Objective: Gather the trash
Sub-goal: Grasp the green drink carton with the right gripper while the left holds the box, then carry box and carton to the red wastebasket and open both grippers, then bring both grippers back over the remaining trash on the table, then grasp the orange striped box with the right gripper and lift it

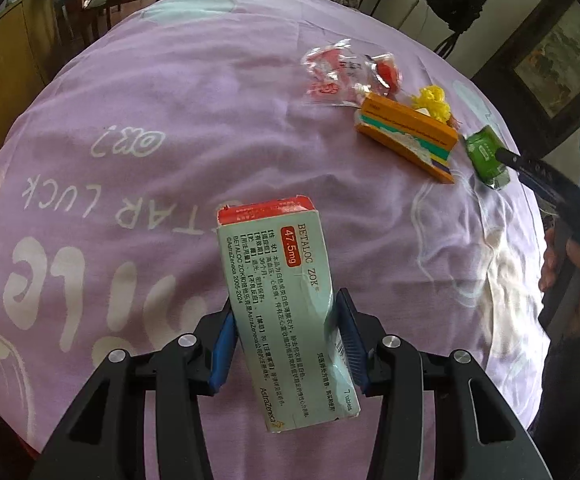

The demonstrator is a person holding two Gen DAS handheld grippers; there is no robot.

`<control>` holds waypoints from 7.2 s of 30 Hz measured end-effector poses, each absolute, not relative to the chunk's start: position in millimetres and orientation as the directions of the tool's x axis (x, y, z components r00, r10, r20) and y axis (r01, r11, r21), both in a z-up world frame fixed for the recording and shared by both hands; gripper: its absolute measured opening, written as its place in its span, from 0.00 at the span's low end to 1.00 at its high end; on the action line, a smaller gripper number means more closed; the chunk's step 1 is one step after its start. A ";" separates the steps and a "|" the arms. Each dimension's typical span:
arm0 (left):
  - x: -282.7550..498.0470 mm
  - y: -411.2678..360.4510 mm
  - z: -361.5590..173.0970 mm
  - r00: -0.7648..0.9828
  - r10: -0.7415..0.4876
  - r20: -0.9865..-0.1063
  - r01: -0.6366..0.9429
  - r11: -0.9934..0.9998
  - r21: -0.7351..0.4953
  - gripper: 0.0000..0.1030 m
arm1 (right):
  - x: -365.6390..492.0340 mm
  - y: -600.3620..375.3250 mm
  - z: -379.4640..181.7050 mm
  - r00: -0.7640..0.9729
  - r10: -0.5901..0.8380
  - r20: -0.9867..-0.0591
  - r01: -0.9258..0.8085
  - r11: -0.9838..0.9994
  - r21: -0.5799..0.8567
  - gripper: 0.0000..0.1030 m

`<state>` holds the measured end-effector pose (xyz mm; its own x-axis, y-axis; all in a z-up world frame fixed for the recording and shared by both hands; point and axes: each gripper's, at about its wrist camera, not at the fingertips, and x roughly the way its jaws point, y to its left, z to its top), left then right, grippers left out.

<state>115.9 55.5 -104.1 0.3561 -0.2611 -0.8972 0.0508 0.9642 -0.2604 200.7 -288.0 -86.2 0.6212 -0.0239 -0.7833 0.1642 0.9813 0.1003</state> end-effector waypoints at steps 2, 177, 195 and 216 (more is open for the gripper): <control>117.3 59.5 -106.6 0.351 -0.263 -0.899 0.034 0.963 -0.268 0.45 | 210.0 -287.6 -91.5 0.600 -0.013 -0.800 0.176 0.978 0.116 0.60; 72.0 124.7 -112.3 0.361 -0.206 -0.910 -0.069 0.967 -0.246 0.82 | 154.5 -183.6 -75.7 0.593 0.253 -0.764 -0.036 0.957 0.289 0.74; 104.3 108.1 -107.2 0.373 -0.192 -0.908 -0.048 0.973 -0.225 0.82 | 218.4 -172.3 -100.7 0.515 0.233 -0.825 -0.095 0.972 0.215 0.38; 74.5 109.9 -101.8 0.361 -0.218 -0.907 -0.061 0.965 -0.256 0.82 | 121.9 -147.3 -92.8 0.403 0.447 -0.799 -0.199 0.895 0.400 0.38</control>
